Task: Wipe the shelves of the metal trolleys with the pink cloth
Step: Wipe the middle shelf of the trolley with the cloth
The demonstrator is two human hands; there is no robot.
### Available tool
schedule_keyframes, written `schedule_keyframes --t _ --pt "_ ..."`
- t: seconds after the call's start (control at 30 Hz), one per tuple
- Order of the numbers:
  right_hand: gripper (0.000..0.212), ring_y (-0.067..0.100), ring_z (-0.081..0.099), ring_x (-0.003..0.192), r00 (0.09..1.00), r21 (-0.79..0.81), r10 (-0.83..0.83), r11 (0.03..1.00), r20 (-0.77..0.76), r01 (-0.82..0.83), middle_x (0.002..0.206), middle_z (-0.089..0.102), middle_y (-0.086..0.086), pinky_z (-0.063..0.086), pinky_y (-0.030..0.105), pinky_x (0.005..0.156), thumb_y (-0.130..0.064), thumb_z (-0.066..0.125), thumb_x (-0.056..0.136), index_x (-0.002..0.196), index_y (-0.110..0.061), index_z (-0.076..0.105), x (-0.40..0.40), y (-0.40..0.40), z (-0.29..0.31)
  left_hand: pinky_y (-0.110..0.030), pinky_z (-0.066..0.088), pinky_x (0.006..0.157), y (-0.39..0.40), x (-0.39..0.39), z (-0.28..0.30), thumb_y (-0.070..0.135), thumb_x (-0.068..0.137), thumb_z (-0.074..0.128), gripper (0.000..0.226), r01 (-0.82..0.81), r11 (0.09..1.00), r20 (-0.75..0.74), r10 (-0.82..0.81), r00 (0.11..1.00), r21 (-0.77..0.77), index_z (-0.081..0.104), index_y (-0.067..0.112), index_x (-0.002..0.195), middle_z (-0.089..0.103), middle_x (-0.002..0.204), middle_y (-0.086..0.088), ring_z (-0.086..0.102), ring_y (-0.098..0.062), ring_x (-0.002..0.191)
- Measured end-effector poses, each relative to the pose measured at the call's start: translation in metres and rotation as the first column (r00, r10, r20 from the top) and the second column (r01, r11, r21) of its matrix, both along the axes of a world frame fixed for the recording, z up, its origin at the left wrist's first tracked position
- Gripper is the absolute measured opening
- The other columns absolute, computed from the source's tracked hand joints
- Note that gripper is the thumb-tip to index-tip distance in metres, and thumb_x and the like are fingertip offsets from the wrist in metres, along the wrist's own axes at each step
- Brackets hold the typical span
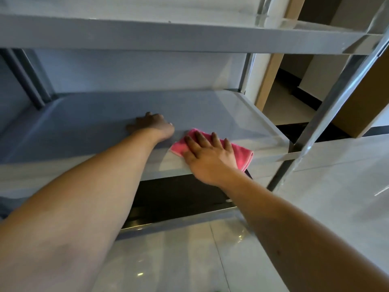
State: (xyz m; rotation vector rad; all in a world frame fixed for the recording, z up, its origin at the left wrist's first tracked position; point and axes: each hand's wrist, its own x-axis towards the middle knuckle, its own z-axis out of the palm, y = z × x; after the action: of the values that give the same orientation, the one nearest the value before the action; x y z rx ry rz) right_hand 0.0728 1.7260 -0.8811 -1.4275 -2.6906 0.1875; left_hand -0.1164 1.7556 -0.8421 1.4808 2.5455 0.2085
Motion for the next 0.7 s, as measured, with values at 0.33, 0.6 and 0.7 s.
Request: schedule_keyframes --t 0.33,0.6,0.7 --pt "0.061 0.038 0.001 0.157 0.972 0.057 0.218 0.975 -0.087 -0.213 0.172 0.011 -0.002 -0.010 0.060 0.120 -0.058 0.011 0.103 0.161 -0.039 0.013 -0.083 -0.076 -0.003 -0.039 0.044 0.105 -0.048 -0.026 0.001 0.047 0.098 0.052 0.046 -0.079 0.929 0.081 0.053 0.995 0.361 0.055 0.031 0.140 0.059 0.142 -0.002 0.054 -0.027 0.131" --pt "0.065 0.023 -0.007 0.157 0.971 -0.072 0.224 0.973 0.086 -0.218 0.170 -0.005 -0.013 -0.004 0.054 0.125 -0.072 0.004 0.098 0.159 -0.049 -0.001 -0.075 0.001 0.007 -0.042 0.044 0.107 -0.091 -0.066 -0.016 0.050 0.099 0.047 0.048 -0.027 0.898 -0.016 0.038 0.999 0.439 0.052 0.030 0.143 0.059 0.140 -0.003 0.051 -0.026 0.131" --pt "0.068 0.021 -0.008 0.157 0.979 -0.085 0.173 0.983 0.110 -0.164 0.170 -0.008 -0.015 -0.004 0.052 0.126 -0.074 0.005 0.097 0.159 -0.048 -0.004 -0.075 0.035 0.007 -0.049 0.037 0.113 -0.098 -0.072 -0.015 0.057 0.099 0.041 0.055 0.037 0.930 -0.096 -0.002 0.995 0.366 0.044 0.032 0.148 0.051 0.149 0.000 0.040 -0.025 0.141"
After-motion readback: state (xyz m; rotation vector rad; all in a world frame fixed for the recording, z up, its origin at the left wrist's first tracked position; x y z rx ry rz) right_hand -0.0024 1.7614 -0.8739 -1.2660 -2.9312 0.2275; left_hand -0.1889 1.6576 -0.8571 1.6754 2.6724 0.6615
